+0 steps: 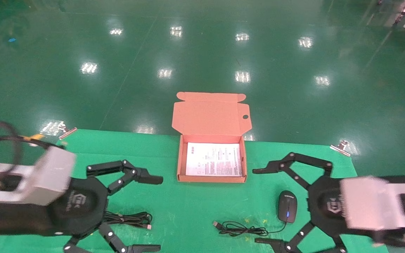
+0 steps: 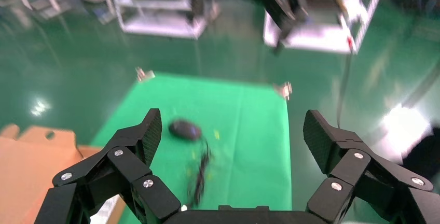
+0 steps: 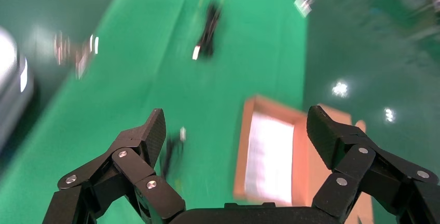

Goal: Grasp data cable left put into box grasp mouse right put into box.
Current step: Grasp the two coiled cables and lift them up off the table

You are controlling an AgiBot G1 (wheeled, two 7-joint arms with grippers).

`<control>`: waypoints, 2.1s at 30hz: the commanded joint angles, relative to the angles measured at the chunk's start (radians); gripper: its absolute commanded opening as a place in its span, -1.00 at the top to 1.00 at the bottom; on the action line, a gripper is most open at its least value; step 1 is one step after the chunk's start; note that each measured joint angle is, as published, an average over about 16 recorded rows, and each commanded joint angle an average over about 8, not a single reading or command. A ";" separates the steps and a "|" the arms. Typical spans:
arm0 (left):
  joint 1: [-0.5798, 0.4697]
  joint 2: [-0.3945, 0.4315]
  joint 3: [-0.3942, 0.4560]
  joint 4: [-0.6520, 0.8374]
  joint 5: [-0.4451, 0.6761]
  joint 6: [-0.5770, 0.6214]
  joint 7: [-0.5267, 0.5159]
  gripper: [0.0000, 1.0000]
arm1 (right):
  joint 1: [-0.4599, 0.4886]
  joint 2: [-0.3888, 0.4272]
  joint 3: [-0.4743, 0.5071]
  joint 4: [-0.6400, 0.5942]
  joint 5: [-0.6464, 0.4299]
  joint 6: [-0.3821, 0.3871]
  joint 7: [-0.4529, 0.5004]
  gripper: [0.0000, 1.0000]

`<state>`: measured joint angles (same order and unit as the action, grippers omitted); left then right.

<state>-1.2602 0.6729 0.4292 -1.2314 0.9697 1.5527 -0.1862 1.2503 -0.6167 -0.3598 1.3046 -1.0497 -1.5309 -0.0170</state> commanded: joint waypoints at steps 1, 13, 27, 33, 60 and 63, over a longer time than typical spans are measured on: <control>-0.059 0.021 0.040 0.016 0.071 0.023 -0.008 -1.00 | 0.058 -0.002 -0.019 0.005 -0.098 -0.015 -0.058 -1.00; -0.344 0.166 0.429 0.188 0.557 0.008 0.179 -1.00 | 0.240 -0.123 -0.293 0.037 -0.586 0.020 -0.321 -1.00; -0.310 0.267 0.528 0.369 0.794 -0.188 0.241 -1.00 | 0.127 -0.210 -0.388 -0.014 -0.833 0.176 -0.246 -1.00; -0.281 0.289 0.523 0.438 0.794 -0.243 0.223 -1.00 | 0.107 -0.251 -0.383 -0.120 -0.810 0.186 -0.172 -1.00; -0.282 0.463 0.501 0.898 0.778 -0.418 0.360 -0.92 | 0.108 -0.467 -0.429 -0.514 -0.879 0.360 -0.316 -1.00; -0.285 0.476 0.496 0.946 0.771 -0.430 0.387 -0.26 | 0.103 -0.484 -0.431 -0.543 -0.884 0.386 -0.336 -0.62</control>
<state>-1.5436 1.1448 0.9264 -0.2938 1.7420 1.1247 0.1968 1.3550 -1.0958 -0.7891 0.7656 -1.9309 -1.1522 -0.3457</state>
